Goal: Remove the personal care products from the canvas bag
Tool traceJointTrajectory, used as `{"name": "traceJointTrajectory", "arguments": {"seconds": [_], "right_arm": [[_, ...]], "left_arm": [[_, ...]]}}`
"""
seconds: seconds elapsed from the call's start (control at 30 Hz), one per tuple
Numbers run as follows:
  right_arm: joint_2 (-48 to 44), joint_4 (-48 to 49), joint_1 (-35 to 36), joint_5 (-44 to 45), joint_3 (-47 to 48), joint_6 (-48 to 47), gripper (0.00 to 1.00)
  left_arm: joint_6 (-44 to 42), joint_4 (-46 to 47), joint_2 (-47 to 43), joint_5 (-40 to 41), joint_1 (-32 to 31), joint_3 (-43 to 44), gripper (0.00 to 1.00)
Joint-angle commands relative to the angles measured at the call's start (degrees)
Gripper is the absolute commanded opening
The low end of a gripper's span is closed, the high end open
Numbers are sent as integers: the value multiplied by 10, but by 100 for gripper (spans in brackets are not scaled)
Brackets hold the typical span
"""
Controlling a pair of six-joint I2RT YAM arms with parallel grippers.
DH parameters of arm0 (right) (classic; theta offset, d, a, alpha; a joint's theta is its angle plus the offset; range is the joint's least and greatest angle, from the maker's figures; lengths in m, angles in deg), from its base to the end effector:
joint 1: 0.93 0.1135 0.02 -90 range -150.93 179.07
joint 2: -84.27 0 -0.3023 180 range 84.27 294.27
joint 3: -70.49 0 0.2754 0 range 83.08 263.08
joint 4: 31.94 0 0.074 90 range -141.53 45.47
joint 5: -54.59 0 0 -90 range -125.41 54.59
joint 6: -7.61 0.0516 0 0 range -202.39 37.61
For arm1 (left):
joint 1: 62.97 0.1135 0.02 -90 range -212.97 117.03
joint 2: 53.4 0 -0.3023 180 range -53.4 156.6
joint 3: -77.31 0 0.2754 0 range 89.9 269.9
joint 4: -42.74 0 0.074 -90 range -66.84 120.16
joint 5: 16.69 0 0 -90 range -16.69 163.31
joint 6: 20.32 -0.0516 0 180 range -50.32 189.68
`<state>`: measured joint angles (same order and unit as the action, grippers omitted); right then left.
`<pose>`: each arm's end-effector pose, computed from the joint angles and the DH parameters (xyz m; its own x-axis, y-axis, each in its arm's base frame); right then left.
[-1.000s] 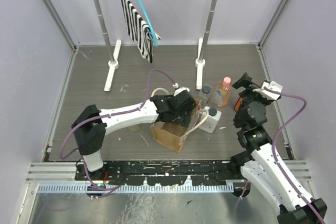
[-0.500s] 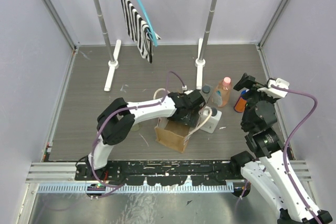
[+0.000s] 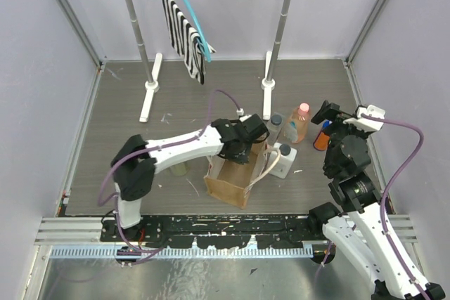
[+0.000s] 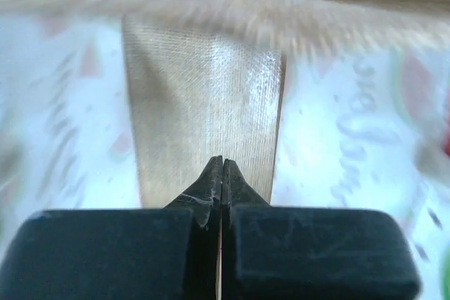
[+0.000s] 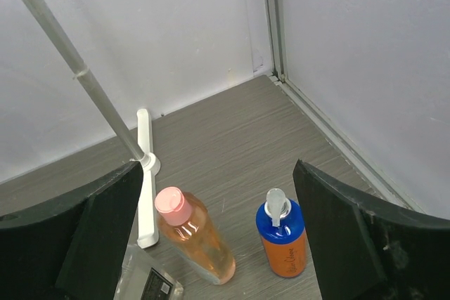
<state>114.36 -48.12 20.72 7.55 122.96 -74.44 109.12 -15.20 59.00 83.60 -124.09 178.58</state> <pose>0.1284 0.0131 0.3820 0.1492 0.1681 -0.9744 0.3424 0.9157 0.2104 0.2254 -0.3896 0.2233 -0.8761 0.2942 -0.3819 0.3550 0.9297 -0.0981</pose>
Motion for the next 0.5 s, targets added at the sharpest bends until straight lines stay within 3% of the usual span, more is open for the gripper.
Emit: {"name": "traceJointTrajectory", "arguments": {"seconds": [0.0,0.2,0.23,0.3,0.33,0.47], "right_arm": [[-6,3,2,-19,31,7,93],[21,-33,2,-107,72,23,88],[31,-46,2,-141,87,30,85],[55,-78,2,-208,125,44,80],[68,-97,2,-241,146,56,79],[157,-212,4,-432,253,106,78]], "left_arm": [[-7,-70,-104,49,1,16,0],[-4,-99,-158,56,1,13,0],[-2,-99,-163,57,1,7,3],[4,-102,-175,60,1,-9,21],[13,-106,-181,64,1,-16,26],[51,-70,-271,99,-2,-68,34]]}}
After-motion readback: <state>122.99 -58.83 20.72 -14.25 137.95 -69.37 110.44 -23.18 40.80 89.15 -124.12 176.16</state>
